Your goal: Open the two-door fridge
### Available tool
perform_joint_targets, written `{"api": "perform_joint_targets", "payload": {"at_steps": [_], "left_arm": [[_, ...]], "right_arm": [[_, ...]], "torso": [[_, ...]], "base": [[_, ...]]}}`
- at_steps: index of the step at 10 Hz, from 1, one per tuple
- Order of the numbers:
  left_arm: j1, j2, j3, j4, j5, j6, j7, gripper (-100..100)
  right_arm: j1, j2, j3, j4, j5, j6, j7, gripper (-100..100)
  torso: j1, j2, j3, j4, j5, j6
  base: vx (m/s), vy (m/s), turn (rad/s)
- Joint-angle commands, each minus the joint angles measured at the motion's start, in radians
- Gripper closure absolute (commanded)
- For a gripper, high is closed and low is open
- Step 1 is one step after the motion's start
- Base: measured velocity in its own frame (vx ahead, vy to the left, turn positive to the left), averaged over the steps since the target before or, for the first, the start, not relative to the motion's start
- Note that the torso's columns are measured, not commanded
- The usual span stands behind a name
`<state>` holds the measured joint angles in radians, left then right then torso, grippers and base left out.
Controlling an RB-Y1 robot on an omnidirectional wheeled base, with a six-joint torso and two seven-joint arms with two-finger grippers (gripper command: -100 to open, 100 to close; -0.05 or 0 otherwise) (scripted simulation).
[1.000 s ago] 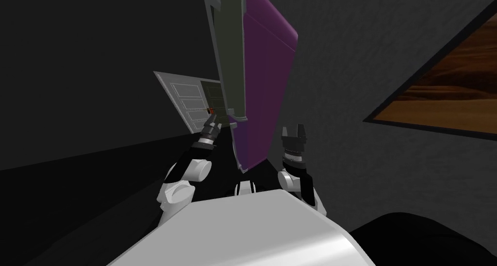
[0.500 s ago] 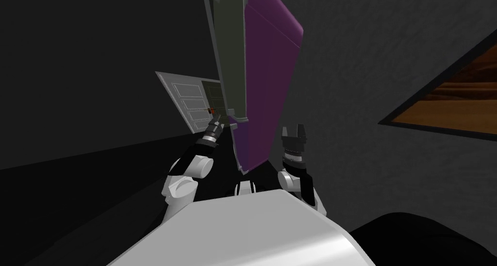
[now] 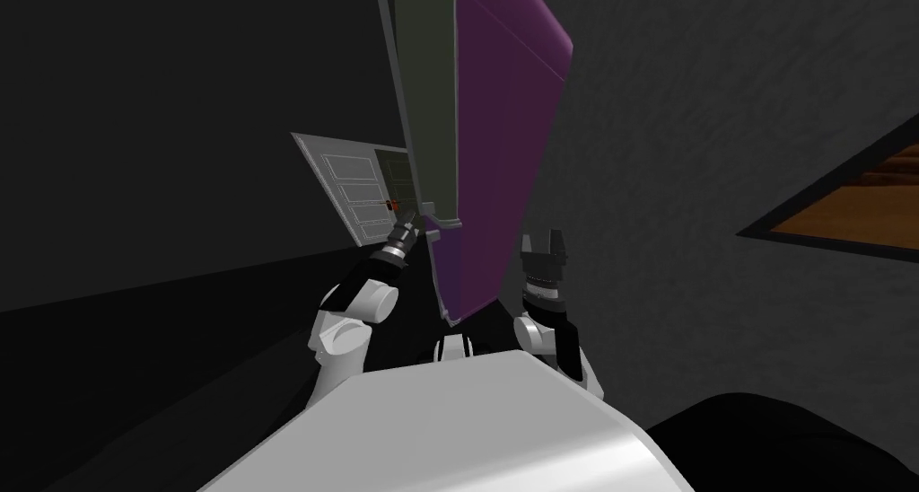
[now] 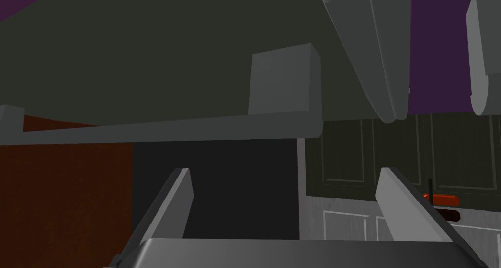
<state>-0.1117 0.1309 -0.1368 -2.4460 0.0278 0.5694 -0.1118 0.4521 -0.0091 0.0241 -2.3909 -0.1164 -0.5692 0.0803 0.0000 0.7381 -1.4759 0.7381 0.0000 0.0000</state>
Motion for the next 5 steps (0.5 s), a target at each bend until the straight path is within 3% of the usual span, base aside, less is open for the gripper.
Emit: {"api": "perform_joint_targets", "payload": {"at_steps": [1,5], "left_arm": [[-0.045,-0.004,-0.009,0.002,-0.004,0.077,-0.016,-100],[-0.099,-0.009,-0.021,0.001,-0.01,0.186,-0.036,-100]], "right_arm": [[0.0,0.0,0.0,0.0,0.0,0.0,0.0,0],[0.0,0.0,0.0,0.0,0.0,0.0,0.0,0]], "torso": [[0.0,0.0,0.0,0.0,0.0,0.0],[0.0,0.0,0.0,0.0,0.0,0.0]], "base": [[0.065,-0.005,0.04],[0.052,-0.002,0.032]]}}
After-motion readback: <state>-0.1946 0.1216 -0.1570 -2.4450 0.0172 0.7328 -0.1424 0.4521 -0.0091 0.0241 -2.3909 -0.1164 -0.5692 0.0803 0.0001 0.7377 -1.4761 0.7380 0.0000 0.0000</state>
